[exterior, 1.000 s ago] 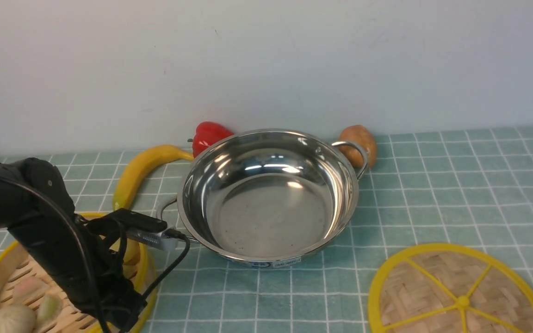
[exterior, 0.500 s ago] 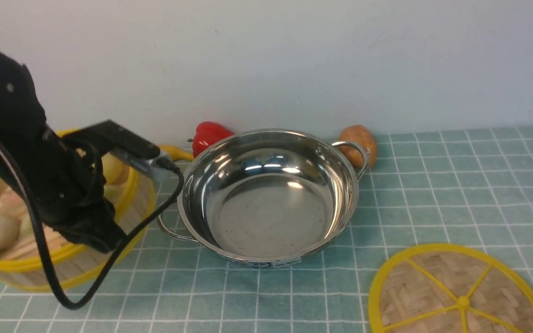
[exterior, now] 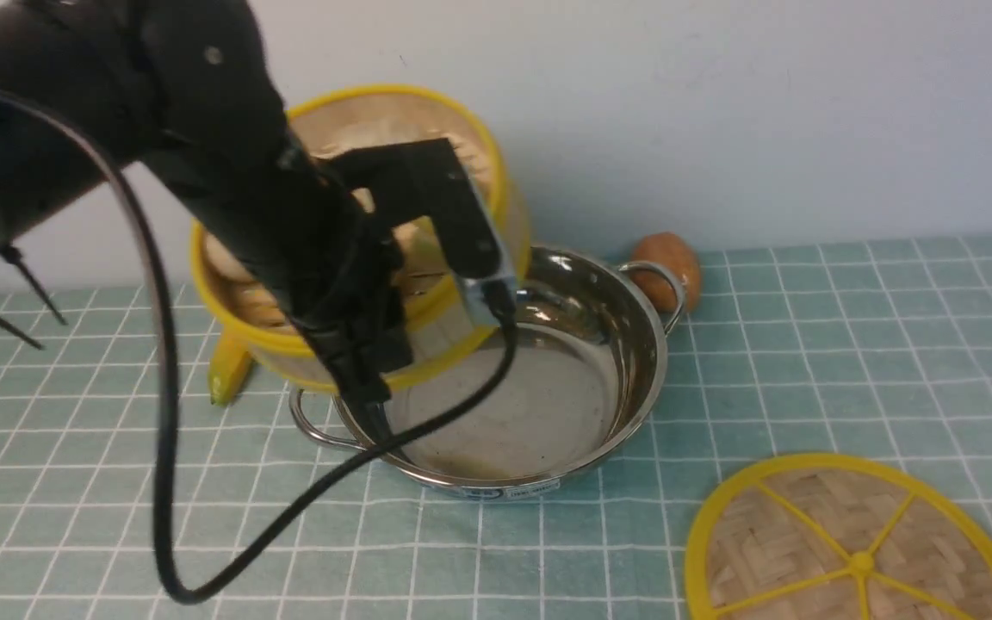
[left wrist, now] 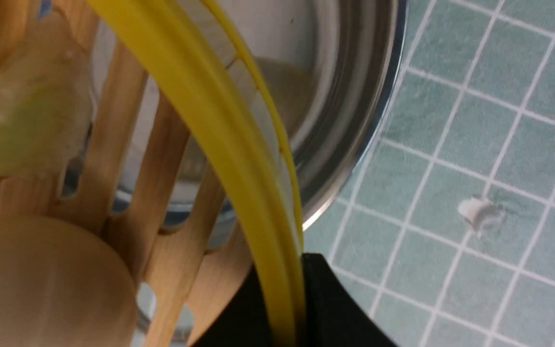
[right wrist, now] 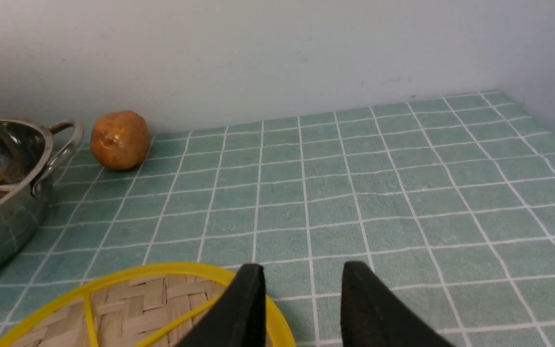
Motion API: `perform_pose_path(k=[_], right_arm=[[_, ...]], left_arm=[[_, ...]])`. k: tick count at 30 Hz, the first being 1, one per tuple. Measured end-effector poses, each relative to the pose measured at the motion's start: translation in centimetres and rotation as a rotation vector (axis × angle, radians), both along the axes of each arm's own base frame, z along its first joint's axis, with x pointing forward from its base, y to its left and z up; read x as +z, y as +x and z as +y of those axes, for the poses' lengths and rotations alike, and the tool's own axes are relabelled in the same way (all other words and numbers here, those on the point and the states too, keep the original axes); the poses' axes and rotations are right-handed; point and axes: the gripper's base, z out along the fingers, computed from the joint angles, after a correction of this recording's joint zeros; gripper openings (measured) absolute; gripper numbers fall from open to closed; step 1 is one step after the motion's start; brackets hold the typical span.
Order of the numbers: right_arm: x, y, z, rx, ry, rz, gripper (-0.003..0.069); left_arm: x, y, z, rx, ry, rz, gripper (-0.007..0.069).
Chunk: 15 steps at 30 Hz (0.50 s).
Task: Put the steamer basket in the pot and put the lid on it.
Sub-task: Use the left arm to put the steamer into the iron steamer pot in the middle
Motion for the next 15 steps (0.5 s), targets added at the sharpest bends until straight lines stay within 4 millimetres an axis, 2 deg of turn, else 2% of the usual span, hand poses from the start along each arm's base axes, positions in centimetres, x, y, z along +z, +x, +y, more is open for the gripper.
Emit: perform_pose_path(k=[4,6,11,15], right_arm=[[0.0,0.0,0.0,0.000,0.000,0.000,0.0243],[0.0,0.0,0.0,0.000,0.000,0.000,0.0243],[0.0,0.0,0.0,0.000,0.000,0.000,0.0243],[0.0,0.0,0.0,0.000,0.000,0.000,0.0243]], left_arm=[[-2.1,1.1,-3.2,-0.137,-0.001,-0.058,0.0029],[-2.7,1.4,-3.6,-0.149,0.001,-0.057,0.0029],[-6.5,2.7,-4.3,-0.150,0.047,0.020,0.0029],[-8.2,3.3,-4.6,-0.149,0.060,0.044,0.0029]])
